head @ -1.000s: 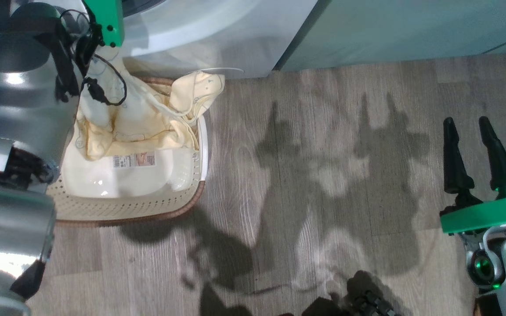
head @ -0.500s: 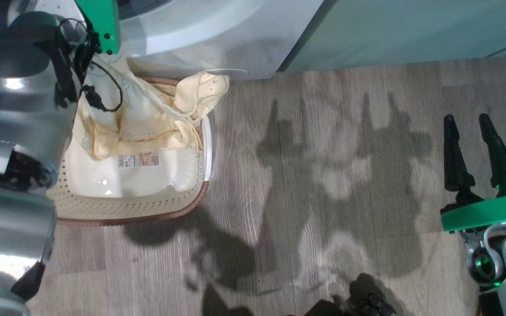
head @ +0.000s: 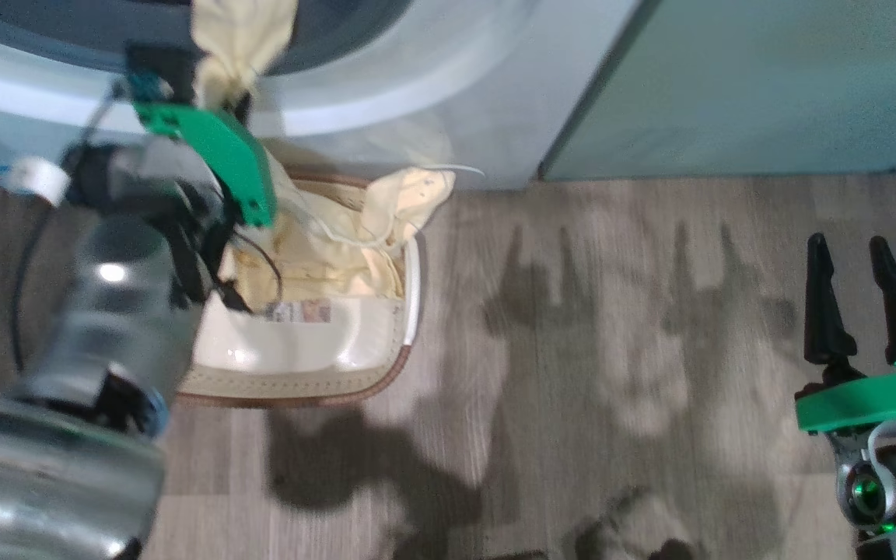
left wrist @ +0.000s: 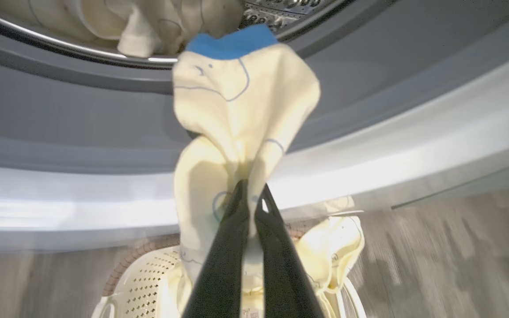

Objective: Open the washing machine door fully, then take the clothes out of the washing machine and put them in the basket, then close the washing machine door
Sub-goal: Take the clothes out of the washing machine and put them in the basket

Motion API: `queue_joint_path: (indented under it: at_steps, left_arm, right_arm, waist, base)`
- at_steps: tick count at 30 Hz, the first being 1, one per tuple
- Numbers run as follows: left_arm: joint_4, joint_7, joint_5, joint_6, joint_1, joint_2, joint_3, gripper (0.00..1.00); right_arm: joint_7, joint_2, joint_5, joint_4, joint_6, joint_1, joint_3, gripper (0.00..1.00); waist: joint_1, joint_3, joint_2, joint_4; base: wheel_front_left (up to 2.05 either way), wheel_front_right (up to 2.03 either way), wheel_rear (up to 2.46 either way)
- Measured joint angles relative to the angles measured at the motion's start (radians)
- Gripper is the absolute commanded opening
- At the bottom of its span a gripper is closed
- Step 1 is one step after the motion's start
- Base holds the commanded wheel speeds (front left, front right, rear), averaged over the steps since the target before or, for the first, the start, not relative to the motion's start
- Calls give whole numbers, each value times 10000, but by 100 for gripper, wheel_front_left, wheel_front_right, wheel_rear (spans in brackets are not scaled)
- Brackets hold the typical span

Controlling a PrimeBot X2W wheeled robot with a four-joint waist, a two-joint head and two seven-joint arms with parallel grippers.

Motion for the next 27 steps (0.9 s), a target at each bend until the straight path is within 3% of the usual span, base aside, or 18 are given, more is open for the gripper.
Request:
queue_joint_path:
  at_steps: [6,13,27]
  left_arm:
    - [-311,-332,-280,-107,1326,-485,-322,0]
    - [-334,-61,-593,-109,2556,-556,-589,0]
    - [-161,199,-1022,67,3392,-454,-581,0]
  right_arm:
    - [0,-38,0,115,0,249,75,100]
    - [2,-228,71,188,0,588,173,100]
    - [2,-301,73,23,0,517,238,100]
  waist:
    - [-1,-858,0,472]
    - [-1,-1402,0,690]
    - [1,-785,0,345]
  base:
    - [0,0,0]
    - [0,0,0]
    - [0,0,0]
